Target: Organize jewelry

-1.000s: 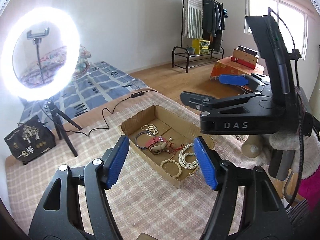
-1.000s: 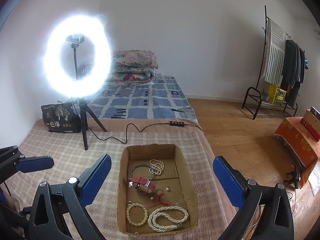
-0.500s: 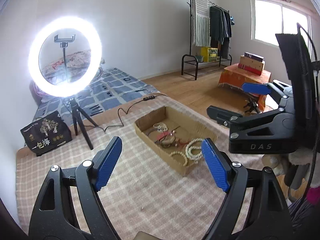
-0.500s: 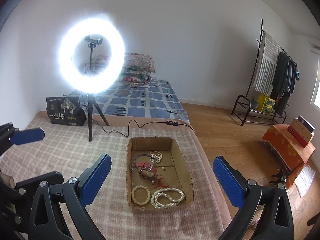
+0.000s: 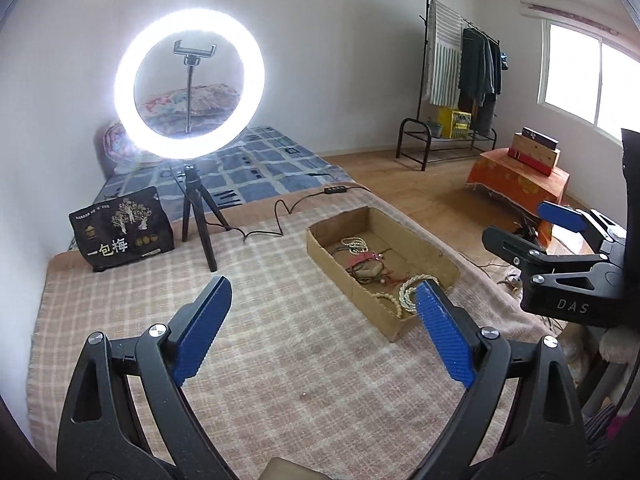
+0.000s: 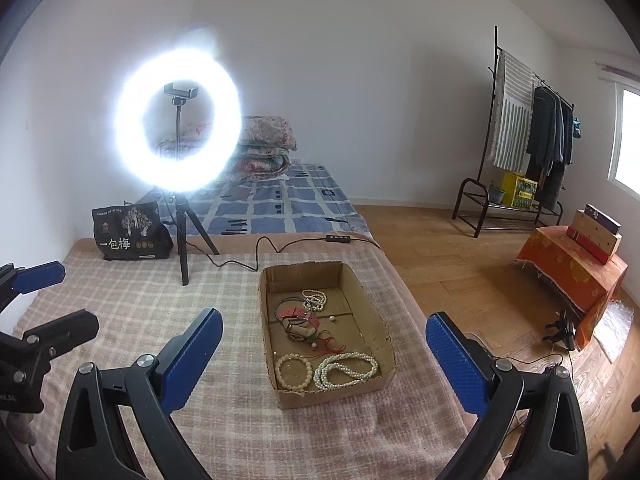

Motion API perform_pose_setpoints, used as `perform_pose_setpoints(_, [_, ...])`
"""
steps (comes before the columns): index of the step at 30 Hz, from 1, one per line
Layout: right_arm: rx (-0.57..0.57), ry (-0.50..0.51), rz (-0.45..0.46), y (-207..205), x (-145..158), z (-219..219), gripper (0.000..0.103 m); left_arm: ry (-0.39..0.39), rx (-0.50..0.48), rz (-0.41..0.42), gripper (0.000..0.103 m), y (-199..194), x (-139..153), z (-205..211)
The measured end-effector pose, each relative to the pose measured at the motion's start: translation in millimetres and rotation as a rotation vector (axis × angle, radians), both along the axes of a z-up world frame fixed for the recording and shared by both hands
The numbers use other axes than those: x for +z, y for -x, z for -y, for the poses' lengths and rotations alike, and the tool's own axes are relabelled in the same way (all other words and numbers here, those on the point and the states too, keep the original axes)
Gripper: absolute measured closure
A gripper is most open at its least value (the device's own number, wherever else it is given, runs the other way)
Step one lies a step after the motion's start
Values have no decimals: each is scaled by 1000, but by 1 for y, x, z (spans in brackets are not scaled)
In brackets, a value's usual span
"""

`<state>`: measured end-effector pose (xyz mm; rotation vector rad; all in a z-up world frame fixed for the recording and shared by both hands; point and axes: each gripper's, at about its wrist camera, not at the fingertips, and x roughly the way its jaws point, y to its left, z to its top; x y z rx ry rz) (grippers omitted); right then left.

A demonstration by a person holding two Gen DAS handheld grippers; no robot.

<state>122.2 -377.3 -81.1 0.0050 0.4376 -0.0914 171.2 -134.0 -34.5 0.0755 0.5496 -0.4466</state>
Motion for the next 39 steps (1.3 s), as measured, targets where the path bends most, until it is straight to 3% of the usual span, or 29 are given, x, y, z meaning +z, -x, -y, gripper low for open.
perform_pose_setpoints(9, [-12,-24,6,-1,-11,0,0,-26,24,21,7,2,-5,-1])
perform_pose_setpoints(11, [-13,-34,-3,-3,-13,1,0,-32,31,21,0,1,-6,-1])
perform_pose_setpoints(39, [-12,-40,-44,-15,-23,-1,0,-41,30,22,0,2,-5,2])
